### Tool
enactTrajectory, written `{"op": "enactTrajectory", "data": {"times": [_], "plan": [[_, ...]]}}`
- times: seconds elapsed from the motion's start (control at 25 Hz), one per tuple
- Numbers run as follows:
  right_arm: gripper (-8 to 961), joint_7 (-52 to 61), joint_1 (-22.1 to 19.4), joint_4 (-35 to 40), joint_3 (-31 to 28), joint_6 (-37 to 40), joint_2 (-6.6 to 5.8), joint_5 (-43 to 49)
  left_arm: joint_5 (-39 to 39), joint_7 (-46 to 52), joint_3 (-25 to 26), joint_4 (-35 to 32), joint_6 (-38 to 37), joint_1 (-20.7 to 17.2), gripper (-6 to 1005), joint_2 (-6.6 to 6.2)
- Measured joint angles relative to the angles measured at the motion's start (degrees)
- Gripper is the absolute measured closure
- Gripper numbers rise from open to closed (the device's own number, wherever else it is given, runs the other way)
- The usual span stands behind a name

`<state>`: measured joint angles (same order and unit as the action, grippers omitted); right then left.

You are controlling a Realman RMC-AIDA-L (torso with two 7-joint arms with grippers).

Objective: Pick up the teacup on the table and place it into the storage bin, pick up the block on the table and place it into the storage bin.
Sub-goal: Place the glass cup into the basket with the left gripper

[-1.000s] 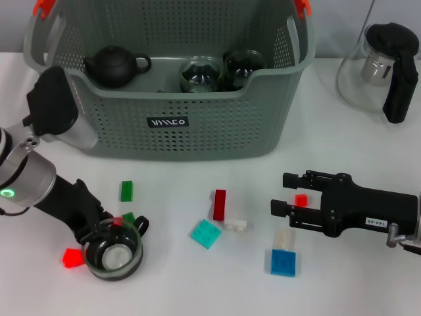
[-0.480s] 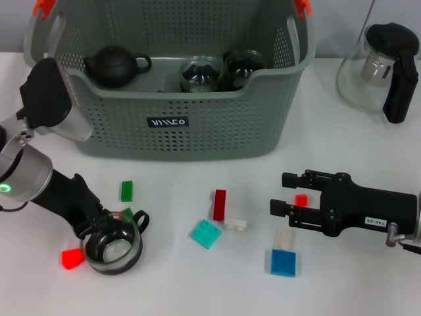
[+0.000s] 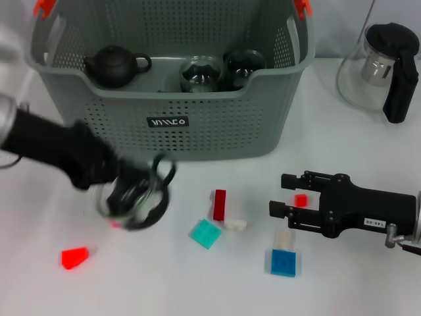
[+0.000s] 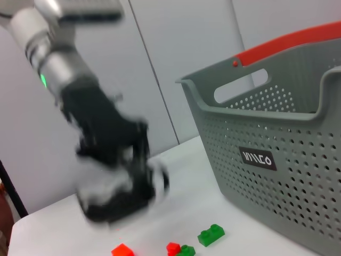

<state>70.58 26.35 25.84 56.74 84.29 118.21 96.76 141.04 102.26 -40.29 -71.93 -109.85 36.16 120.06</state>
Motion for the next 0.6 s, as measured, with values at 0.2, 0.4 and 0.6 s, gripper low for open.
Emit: {"op": "enactTrajectory", "data": {"times": [0.2,0.4,0.6], "plan": [[241,0.0,0.02,0.0,0.11,-0.01,0.14,0.0,-12.87,1.1,7.72,4.96,-2.13,4.46,951,-2.61],[240,0.0,0.02,0.0,0.13,0.26,0.29,0.0,-17.28,7.96,7.86,4.66,12.45,8.01,948,-2.33],[240,0.0,-0.08,0.0,0.12,0.42,0.39,0.0,-16.09,12.78,1.72,8.34,33.33,10.09,946,-2.58]]}}
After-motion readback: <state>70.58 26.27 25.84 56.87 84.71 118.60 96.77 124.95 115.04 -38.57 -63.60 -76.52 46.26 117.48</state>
